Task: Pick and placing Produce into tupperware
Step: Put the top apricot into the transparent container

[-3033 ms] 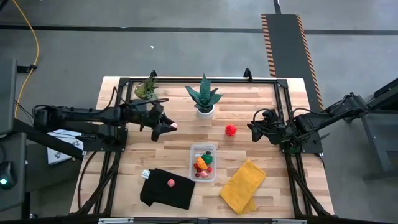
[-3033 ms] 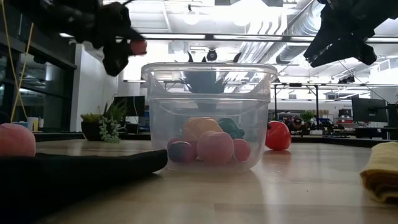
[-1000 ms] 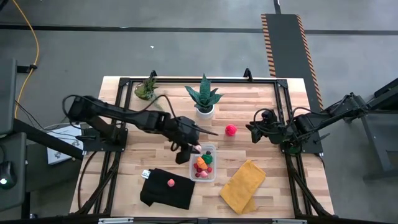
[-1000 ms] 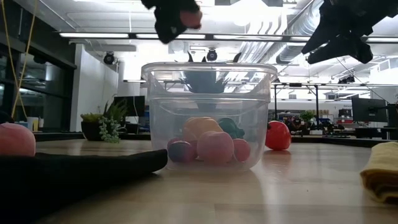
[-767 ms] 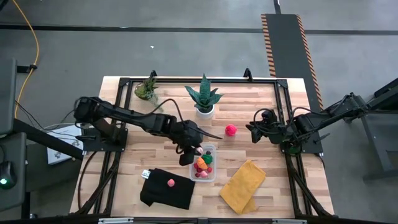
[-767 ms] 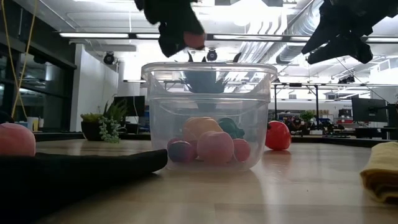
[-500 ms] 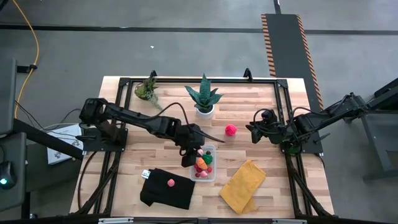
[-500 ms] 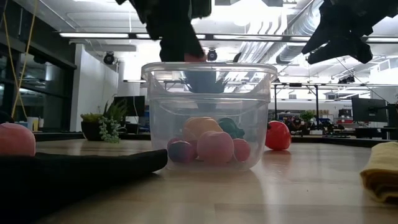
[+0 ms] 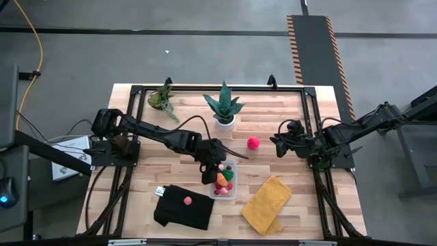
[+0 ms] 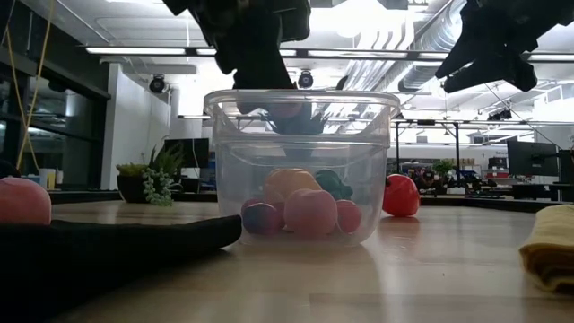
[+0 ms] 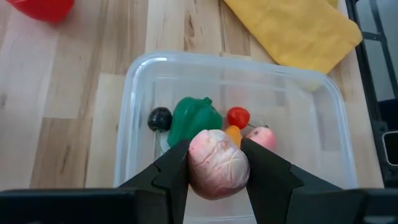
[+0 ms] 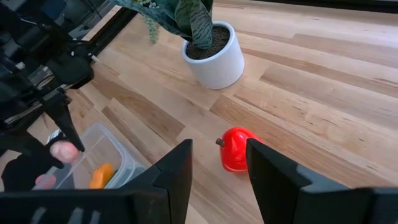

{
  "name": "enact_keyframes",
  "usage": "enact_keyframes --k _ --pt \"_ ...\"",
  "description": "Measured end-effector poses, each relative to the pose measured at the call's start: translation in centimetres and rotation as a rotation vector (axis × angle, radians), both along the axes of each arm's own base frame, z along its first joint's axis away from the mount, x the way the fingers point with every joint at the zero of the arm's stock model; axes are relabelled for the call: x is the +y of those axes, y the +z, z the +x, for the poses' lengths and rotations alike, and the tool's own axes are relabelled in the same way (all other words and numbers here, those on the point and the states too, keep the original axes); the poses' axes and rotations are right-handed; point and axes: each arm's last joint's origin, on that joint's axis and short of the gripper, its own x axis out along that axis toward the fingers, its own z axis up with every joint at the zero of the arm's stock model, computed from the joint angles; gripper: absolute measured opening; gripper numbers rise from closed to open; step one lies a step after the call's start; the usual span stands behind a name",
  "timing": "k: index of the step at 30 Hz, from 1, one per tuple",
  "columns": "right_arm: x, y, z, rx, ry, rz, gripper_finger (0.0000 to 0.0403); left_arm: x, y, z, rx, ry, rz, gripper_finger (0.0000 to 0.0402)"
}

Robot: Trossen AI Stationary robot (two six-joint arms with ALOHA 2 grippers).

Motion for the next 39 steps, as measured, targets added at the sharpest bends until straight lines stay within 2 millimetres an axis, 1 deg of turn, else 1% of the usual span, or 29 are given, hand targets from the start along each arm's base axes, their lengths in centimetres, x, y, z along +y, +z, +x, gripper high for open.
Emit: enact_keyframes --k 15,20,22,24,26,30,39 --pt "0.0 0.0 0.0 0.003 -0.002 0.0 0.0141 0.0 0.0 0.0 -0.005 -0.037 0.037 0.0124" --pt "0.0 0.0 0.0 0.0 -0.009 -0.006 0.0141 0.1 -0.7 0.1 0.015 -0.034 0.043 0.0124" --pt "-0.1 0.0 0.0 -0.002 -0.012 -0.01 0.0141 0.0 -1.4 0.6 0.016 -0.036 0.041 0.0124" --pt "-0.1 0.0 0.0 -0.003 -0.014 -0.008 0.0141 0.0 -2.3 0.4 0.074 -0.041 0.033 0.0124" --pt "-0.1 0.0 0.0 -0.002 -0.015 -0.007 0.0141 -0.2 -2.6 0.7 0.064 -0.049 0.03 0.0124" --pt "-0.1 0.0 -0.1 0.001 -0.016 -0.008 0.0141 -0.5 -3.5 0.8 0.095 -0.059 0.028 0.0124" --pt "-0.1 0.0 -0.1 0.001 -0.016 -0.008 0.0141 -0.4 -3.6 0.9 0.095 -0.053 0.033 0.0124"
